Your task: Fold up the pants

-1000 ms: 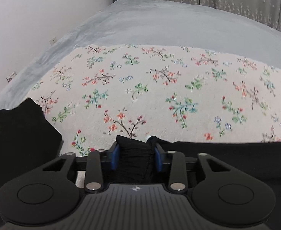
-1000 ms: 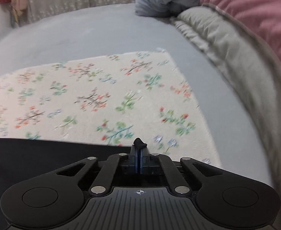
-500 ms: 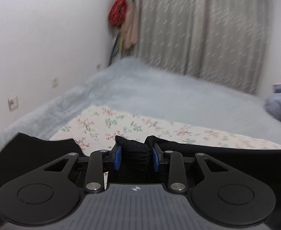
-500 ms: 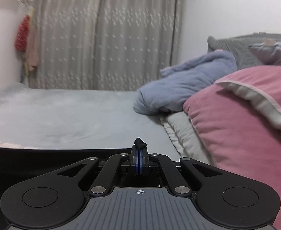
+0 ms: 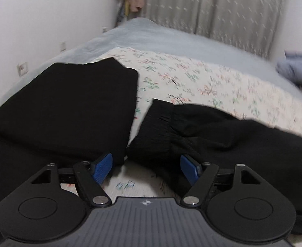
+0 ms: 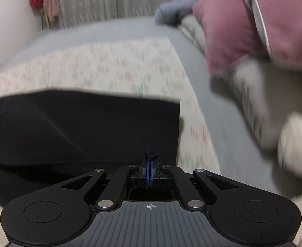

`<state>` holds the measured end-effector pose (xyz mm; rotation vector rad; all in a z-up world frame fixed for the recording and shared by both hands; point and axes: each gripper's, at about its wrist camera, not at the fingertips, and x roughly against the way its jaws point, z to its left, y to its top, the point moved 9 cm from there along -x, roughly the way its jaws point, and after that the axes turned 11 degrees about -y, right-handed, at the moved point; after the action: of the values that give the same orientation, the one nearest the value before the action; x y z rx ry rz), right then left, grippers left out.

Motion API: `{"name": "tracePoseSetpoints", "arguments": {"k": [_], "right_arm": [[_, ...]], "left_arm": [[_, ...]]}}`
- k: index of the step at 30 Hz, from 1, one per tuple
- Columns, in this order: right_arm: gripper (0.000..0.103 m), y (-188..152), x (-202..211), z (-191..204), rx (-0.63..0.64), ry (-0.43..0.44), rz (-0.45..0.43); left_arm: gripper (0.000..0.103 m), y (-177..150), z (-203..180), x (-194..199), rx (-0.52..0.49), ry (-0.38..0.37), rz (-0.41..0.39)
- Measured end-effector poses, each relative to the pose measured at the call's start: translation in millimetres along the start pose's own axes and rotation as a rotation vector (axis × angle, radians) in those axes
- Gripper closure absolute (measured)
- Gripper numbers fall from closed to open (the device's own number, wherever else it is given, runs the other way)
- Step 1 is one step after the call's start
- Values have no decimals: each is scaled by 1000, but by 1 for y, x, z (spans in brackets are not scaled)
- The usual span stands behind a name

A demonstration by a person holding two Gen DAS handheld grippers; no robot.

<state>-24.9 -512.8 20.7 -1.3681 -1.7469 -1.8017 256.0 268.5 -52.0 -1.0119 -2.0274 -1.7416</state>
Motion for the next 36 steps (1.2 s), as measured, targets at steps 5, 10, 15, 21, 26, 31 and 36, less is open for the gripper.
{"name": "tracePoseSetpoints", "arguments": {"k": [5, 10, 15, 21, 26, 31, 36], "right_arm": [[102, -13, 10, -2, -13, 21, 29], [93, -17, 15, -3, -17, -22, 66], [70, -18, 44, 14, 8, -124, -4], [56, -27, 68, 99, 457, -130, -114], [61, -59, 40, 110, 750, -137, -56], [61, -76, 25, 98, 842, -118, -5], [103, -65, 18, 94, 793, -155, 5]], "left_arm": [[17, 6, 24, 37, 260, -89, -128], [10, 7, 0, 33, 361, -155, -127], [5, -1, -24, -8, 368, -50, 11], [7, -7, -33, -45, 383, 31, 93], [52, -10, -29, -50, 381, 47, 96], [82, -16, -33, -49, 339, 40, 84], [94, -12, -27, -26, 393, -19, 37]]}}
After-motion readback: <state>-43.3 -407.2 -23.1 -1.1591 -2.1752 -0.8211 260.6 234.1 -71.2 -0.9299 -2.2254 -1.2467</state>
